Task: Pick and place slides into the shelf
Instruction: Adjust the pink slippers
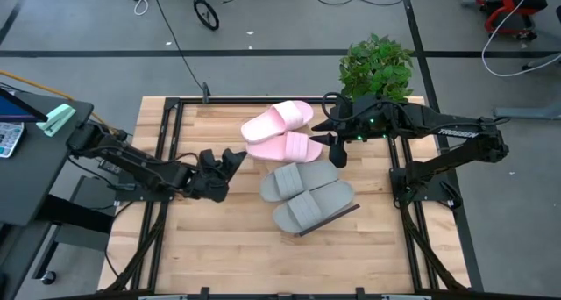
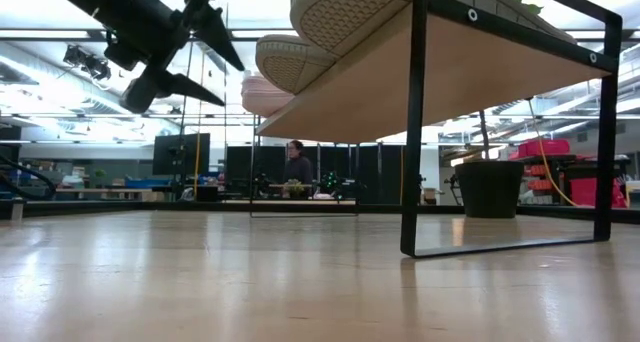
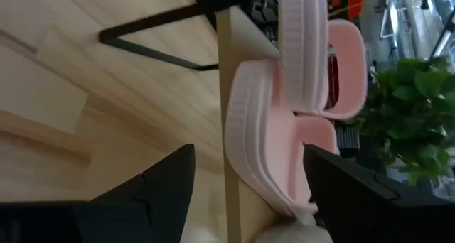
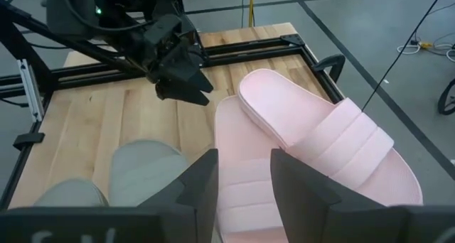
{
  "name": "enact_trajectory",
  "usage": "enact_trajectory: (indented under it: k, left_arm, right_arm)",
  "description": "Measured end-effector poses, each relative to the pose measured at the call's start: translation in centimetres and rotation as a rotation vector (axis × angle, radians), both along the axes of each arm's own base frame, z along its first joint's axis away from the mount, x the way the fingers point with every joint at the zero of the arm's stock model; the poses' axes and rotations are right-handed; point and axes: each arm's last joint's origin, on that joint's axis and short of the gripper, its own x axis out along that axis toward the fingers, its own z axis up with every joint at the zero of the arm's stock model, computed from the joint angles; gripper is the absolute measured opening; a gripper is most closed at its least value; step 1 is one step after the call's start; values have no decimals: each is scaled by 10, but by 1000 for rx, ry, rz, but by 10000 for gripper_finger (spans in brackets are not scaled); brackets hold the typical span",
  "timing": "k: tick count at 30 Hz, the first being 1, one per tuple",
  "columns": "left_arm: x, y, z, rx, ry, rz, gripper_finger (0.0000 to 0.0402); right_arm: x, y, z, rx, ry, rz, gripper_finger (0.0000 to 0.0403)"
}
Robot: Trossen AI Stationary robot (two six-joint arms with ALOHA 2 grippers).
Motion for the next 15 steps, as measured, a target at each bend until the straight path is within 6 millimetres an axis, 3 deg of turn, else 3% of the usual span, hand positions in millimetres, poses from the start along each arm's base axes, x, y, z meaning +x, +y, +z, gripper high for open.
enact_trajectory:
  k: [15]
  left_arm:
    - [10,26,1,-20,72,-39,275]
  right_arm:
    - [1,0,1,0,-14,-2,134]
